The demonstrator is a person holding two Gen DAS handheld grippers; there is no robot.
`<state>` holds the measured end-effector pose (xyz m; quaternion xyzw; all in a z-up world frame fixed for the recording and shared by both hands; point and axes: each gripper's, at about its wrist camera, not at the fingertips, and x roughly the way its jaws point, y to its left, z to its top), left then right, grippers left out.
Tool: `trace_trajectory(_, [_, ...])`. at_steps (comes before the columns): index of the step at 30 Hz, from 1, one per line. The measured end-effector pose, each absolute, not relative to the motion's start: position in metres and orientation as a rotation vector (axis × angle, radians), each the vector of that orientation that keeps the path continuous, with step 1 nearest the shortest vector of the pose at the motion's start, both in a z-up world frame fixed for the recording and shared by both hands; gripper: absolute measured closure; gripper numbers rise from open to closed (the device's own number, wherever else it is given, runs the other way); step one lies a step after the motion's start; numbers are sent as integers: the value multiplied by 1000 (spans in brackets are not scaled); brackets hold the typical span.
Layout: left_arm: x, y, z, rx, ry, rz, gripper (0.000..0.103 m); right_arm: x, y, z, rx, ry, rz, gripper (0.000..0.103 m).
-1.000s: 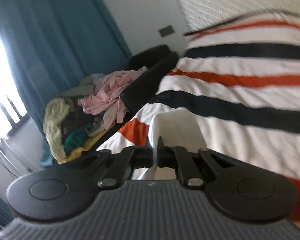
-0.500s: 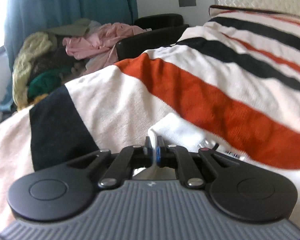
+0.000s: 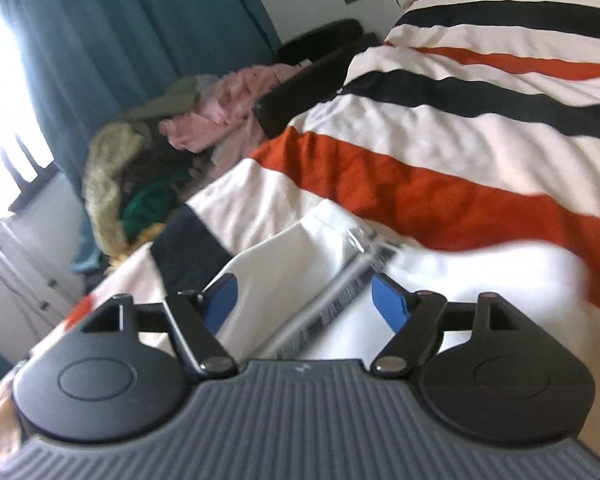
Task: Fold clothes
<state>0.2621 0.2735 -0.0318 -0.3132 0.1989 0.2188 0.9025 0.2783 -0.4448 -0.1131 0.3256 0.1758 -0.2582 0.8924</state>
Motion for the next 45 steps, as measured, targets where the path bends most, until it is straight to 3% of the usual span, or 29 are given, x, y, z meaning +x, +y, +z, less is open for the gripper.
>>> trace_trajectory(6, [228,263,-17,-584,513,276,30,189,-428,-121,843,352,-394,27])
trace_trajectory(9, [200,277,-14,-685,545,237,22,175,-428,-125,905,381,-344,25])
trace_trajectory(13, [171,310,-31,-941,616,223,21,163,-430,-131,982,426,-279,25])
trace_trajectory(20, [123,348,-53,-1135,618,194,21,140,-432,-141,1116,505,-162,26])
trace_trajectory(24, [121,362,-71,-1198,637,227,21,145,-429,-141,1085,526,-140,50])
trace_trajectory(30, [151,365,-93,-1180,661,215,26,169,-443,-162,1133,539,-181,50])
trace_trajectory(31, [156,365,-95,-1164,652,225,30,172,-447,-167,1152,534,-193,51])
trace_trajectory(33, [164,365,-96,-1134,620,239,49,177,-454,-174,1185,490,-210,52])
trace_trajectory(34, [168,364,-96,-1123,598,241,68,180,-458,-178,1200,465,-219,52])
trace_trajectory(36, [173,366,-98,-1154,537,256,77,185,-464,-182,1205,420,-241,52])
trace_trajectory(38, [175,367,-99,-1171,477,272,94,193,-467,-181,1156,394,-264,52])
trace_trajectory(41, [177,364,-99,-1169,391,297,96,201,-475,-182,1132,372,-296,57])
trace_trajectory(43, [176,362,-93,-1153,315,285,97,203,-486,-179,1125,396,-326,86])
trace_trajectory(45, [179,352,-75,-1055,239,253,98,200,-496,-175,1122,394,-300,88])
